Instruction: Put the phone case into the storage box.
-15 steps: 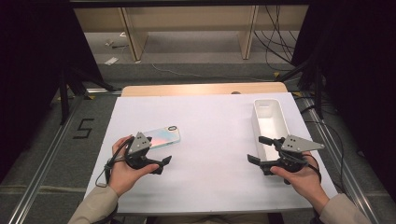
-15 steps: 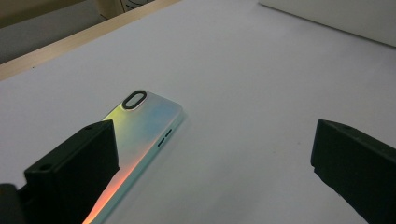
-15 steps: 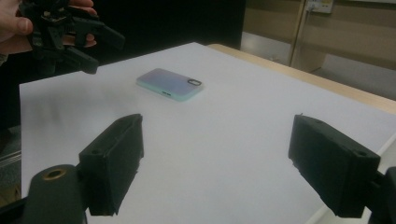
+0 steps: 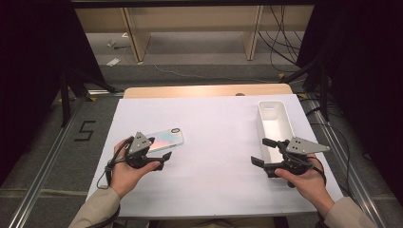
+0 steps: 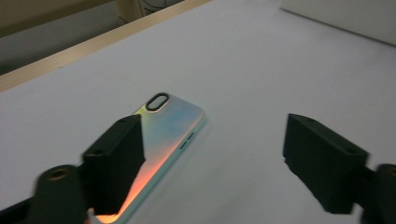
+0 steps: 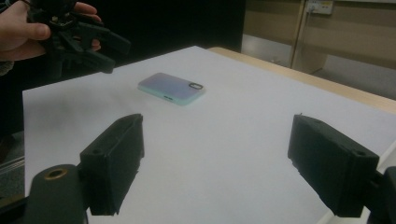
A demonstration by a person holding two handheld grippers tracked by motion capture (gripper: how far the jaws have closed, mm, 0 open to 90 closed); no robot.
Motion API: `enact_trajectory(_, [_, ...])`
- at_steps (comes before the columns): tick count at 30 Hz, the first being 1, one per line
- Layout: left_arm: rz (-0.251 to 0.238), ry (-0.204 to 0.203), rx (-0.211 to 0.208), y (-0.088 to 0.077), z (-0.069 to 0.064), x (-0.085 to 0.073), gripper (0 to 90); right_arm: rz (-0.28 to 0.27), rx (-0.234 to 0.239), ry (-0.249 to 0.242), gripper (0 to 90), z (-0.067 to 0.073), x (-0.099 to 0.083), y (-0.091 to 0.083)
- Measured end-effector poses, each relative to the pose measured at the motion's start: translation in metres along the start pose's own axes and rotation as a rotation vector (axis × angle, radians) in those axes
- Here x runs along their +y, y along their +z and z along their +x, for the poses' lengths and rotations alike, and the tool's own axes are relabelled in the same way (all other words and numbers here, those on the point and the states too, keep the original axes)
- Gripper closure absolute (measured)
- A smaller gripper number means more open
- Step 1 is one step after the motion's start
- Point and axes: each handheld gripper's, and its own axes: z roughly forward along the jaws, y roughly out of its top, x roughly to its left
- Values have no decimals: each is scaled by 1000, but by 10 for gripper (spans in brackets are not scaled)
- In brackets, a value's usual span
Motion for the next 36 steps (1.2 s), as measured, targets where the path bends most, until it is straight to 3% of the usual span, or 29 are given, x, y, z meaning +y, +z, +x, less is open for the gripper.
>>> enact_trajectory(1, [-6, -3, 13, 0, 3, 1, 561, 2, 0, -1, 194, 0, 0, 0])
enact_trajectory(2, [-2, -17, 30, 1, 6, 3, 561, 0, -1, -2, 195, 0, 0, -1])
enact_trajectory(3, [25, -13, 77, 5, 13, 6, 710, -3, -2, 5, 195, -1, -1, -1])
enact_trajectory(4, [45, -15, 98, 8, 16, 6, 762, -2, -2, 6, 195, -1, -1, -1])
enact_trajectory(6, [60, -17, 111, 11, 19, 6, 855, 1, 1, 6, 195, 0, -1, -1])
enact_trajectory(7, [90, -17, 123, 17, 24, 5, 897, 5, 0, -1, 195, 0, -1, 0])
enact_trajectory(9, [118, -24, 131, 23, 30, 7, 899, 2, -2, 0, 196, 0, 0, 0])
enact_trajectory(14, [134, -33, 164, 37, 43, 14, 900, 6, -1, 1, 198, 0, -1, 1])
enact_trajectory(18, [165, -41, 198, 57, 58, 19, 900, 7, -6, 0, 198, 0, -1, 1])
enact_trajectory(22, [196, -44, 206, 72, 66, 20, 900, 7, -4, 1, 200, 0, -1, 1])
enact_trajectory(36, [272, -45, 220, 99, 82, 11, 900, 5, 2, 0, 202, 0, -1, 1])
